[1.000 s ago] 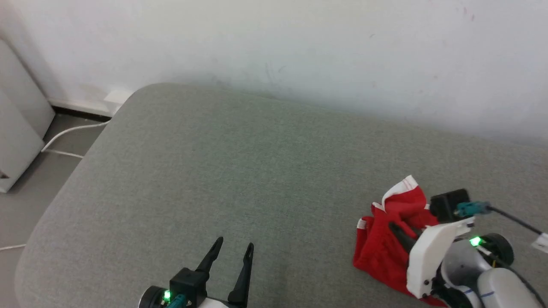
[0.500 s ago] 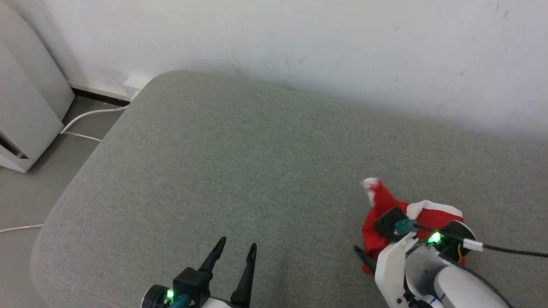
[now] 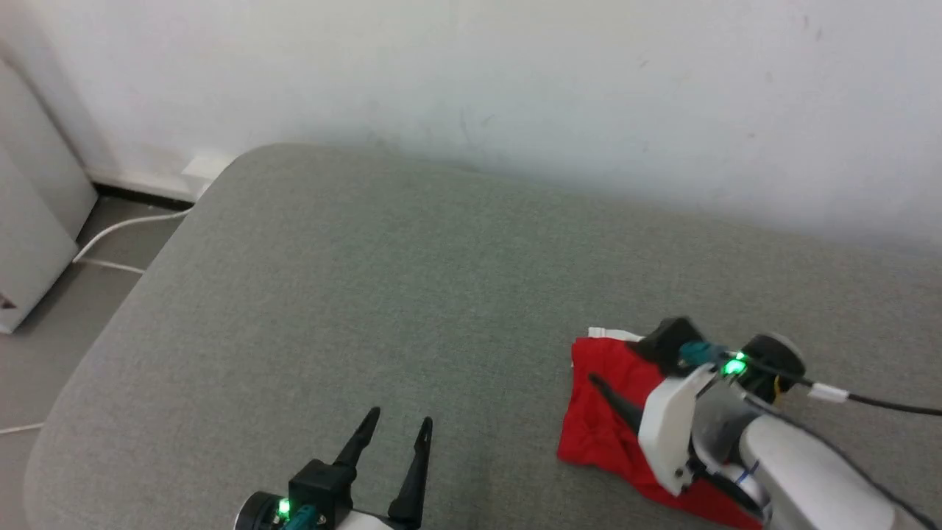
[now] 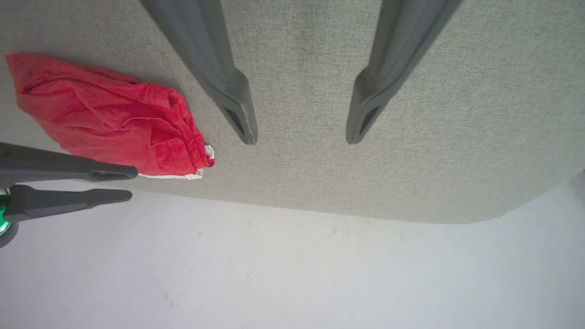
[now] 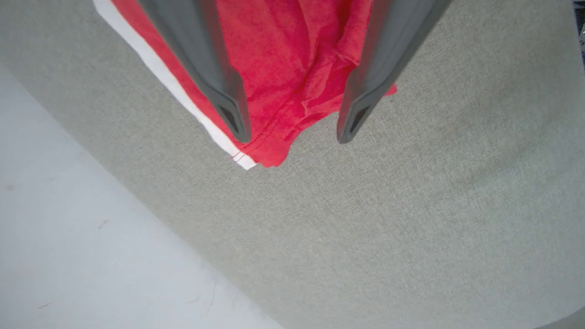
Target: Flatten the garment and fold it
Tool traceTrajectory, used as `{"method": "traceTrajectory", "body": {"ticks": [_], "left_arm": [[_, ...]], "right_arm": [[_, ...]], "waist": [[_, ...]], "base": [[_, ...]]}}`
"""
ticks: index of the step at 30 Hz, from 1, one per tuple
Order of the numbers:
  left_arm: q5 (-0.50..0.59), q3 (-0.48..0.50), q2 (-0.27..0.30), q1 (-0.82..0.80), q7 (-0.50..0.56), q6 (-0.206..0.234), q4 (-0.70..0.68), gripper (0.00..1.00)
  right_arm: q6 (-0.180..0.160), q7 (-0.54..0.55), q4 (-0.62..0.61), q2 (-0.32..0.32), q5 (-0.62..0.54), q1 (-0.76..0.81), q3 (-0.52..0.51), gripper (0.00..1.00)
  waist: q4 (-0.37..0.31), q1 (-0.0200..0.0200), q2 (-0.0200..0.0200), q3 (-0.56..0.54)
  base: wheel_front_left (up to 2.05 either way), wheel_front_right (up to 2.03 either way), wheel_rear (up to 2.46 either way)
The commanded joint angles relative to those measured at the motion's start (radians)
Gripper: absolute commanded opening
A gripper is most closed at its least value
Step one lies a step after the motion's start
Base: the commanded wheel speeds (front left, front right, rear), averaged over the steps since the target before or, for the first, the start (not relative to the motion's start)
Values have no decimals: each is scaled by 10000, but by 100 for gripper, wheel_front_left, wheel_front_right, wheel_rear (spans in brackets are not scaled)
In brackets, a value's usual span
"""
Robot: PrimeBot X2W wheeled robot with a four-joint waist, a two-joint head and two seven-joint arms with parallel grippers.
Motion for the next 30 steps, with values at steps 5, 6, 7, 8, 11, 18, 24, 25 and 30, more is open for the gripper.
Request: {"method": "traceTrajectory", "body": {"ticks": [5,6,7,8,11,18,24,25,30], "left_arm": [[-41,307,7,58,-47,63,-277,100],[-18,347,10,71,-47,71,-337,100],[-23,413,10,85,-47,88,-414,100],[-43,482,9,102,-47,104,-492,100],[-75,640,6,156,-47,131,-699,100],[-108,900,-2,285,-47,147,-1054,100],[-92,1138,-9,346,-47,192,-1425,100],[-92,1138,-9,346,-47,192,-1425,100],[3,1316,-13,512,-47,206,-1748,100]], "right_arm": [[-11,-1252,-155,-348,-743,-556,-1252,100],[-11,-1514,-190,-379,-906,-549,-1587,100],[-11,-1802,-247,-408,-1084,-517,-1936,100],[-11,-2085,-317,-433,-1275,-458,-2297,100],[-11,-2732,-576,-396,-1799,-24,-3504,100],[-11,-3286,-1827,618,-2615,2024,-6660,100],[-11,-3366,-3556,2091,-3069,3840,-7975,100],[-11,-3366,-3556,2091,-3069,3840,-7975,100],[-11,-3448,-4144,2667,-3361,4855,-7753,100]], "waist": [[-885,-1,0,-548],[-995,-1,0,-578],[-1105,-1,0,-600],[-1208,-1,0,-609],[-1496,-1,0,-601],[-1857,-1,0,-530],[-1987,-1,0,-385],[-1987,-1,0,-385],[-2081,-1,0,-310]], "base": [[0,0,0],[0,0,0],[0,0,0],[0,0,0],[0,0,0],[0,0,0],[0,0,0],[0,0,0],[0,0,0]]}}
